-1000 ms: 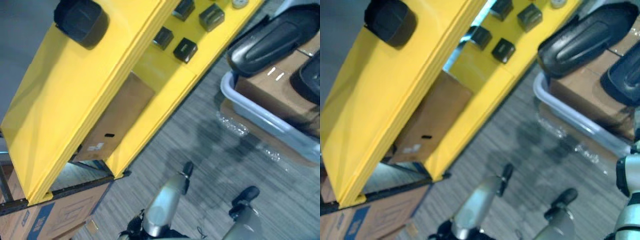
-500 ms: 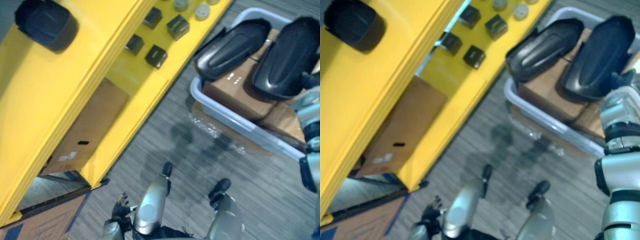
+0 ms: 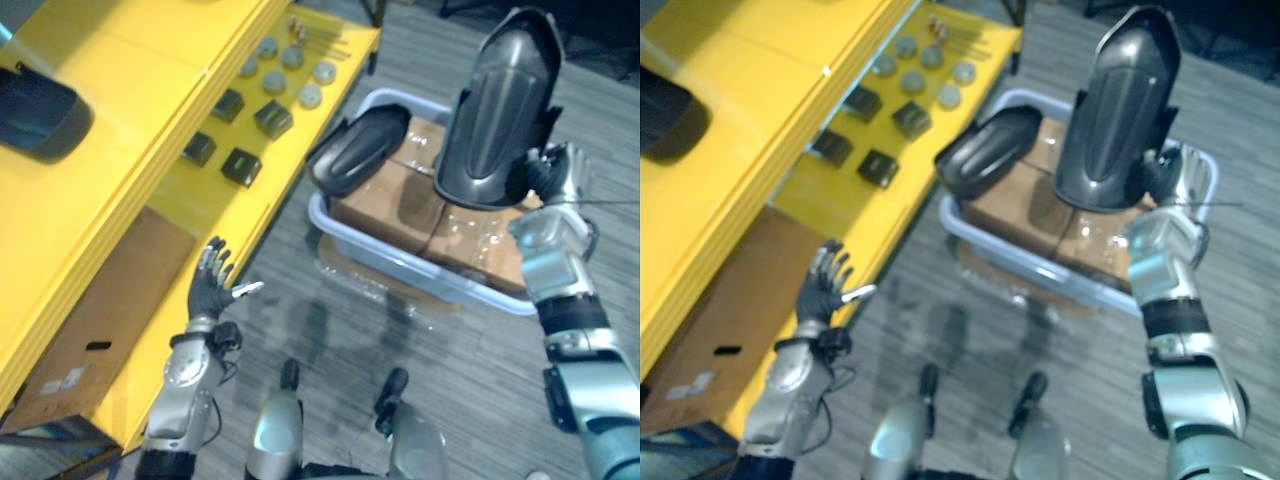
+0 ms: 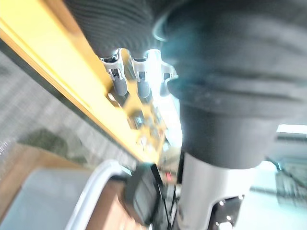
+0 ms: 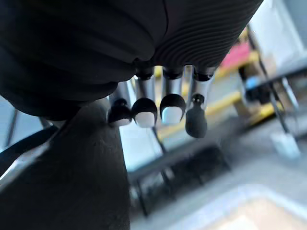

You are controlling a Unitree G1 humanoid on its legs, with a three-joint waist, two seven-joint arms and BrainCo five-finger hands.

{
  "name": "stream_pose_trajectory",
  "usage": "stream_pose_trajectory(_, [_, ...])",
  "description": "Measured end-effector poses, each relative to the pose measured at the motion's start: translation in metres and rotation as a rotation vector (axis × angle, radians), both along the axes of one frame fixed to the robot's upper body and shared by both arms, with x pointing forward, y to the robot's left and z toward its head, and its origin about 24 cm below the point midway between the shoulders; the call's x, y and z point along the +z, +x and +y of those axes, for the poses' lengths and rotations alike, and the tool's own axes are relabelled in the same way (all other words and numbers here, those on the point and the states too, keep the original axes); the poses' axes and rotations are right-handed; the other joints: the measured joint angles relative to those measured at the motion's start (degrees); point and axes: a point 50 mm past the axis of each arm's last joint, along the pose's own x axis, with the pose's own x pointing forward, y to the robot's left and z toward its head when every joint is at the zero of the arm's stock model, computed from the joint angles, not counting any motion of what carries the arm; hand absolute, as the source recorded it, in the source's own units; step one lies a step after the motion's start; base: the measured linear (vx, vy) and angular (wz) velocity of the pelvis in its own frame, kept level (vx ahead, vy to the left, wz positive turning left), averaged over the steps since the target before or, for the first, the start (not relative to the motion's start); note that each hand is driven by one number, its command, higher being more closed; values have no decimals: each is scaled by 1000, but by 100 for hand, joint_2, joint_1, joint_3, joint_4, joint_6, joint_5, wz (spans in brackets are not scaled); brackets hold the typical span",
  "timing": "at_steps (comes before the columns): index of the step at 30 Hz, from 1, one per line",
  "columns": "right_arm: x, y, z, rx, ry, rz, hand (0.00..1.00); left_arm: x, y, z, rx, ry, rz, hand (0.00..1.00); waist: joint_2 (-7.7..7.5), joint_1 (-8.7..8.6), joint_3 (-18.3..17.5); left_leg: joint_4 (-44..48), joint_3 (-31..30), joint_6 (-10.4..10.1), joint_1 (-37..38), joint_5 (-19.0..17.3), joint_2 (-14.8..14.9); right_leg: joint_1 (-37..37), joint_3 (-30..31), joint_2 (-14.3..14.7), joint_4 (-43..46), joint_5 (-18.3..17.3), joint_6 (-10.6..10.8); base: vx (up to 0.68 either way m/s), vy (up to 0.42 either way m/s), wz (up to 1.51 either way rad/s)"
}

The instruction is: Walk over and take plastic housings, then place them on the shelf

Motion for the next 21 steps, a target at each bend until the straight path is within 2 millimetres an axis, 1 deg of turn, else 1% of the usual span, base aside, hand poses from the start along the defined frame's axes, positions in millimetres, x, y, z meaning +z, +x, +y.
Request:
stream_pose_trajectory(1, [7,-1,6,26,-49,-46,100,8,9,-2,-41,-1,-17,0,-35,-25,-93,0,46,-8,4,5,21,34,23,45,-135,87,-9,0,-10,-14])
stream_pose_trajectory(2, [15,-3,13,64,-91,-105,100,13,19,-3,-80,-25,-18,0,-46,-88,-120,-4,54,-9,64,5,33,135,26,75,-230,138,-19,-4,-10,-15])
stream_pose_trajectory(3, [18,-4,17,81,-114,-128,100,16,25,-5,-95,-37,-17,0,-61,-103,-139,-9,84,-10,104,5,41,169,47,88,-256,151,-19,-7,-9,-12])
stream_pose_trajectory(5, [24,-6,29,133,-182,-189,100,19,38,-8,-140,-59,11,0,-156,-149,-236,-14,182,-11,180,4,68,213,141,136,-334,197,-31,-19,-12,-21])
stream_pose_trajectory(6, [28,-7,37,172,-211,-224,100,17,44,-10,-157,-57,35,0,-236,-231,-344,-18,205,-13,171,3,79,222,159,167,-429,261,-44,-20,-18,-23])
stream_pose_trajectory(9, [33,-10,50,241,-287,-301,100,8,55,-21,-205,-87,119,0,-454,-334,-487,-2,370,-27,180,-8,116,247,302,240,-665,436,-72,-40,-2,-23])
stream_pose_trajectory(11, [34,-11,54,267,-317,-319,100,2,57,-26,-231,-138,173,0,-497,-395,-513,25,387,-43,178,-22,130,277,314,262,-739,489,-81,-54,-7,-12])
stream_pose_trajectory(13, [33,-13,59,289,-350,-337,100,-3,58,-30,-257,-211,215,0,-501,-421,-515,59,402,-62,176,-39,156,278,324,289,-748,508,-99,-64,-18,-7])
stream_pose_trajectory(17, [25,-15,75,360,-444,-327,100,-14,57,-37,-302,-393,281,0,-520,-413,-526,205,400,-103,87,-80,255,295,326,399,-838,564,-152,-46,-29,-4])
stream_pose_trajectory(19, [22,-15,80,379,-469,-318,100,-17,56,-43,-314,-463,295,0,-535,-397,-536,218,385,-104,57,-80,271,296,315,429,-887,598,-160,0,0,0])
stream_pose_trajectory(21, [20,-15,83,387,-492,-313,100,-19,56,-51,-329,-492,296,0,-535,-387,-536,224,370,-104,39,-79,273,296,305,432,-895,613,-162,0,0,0])
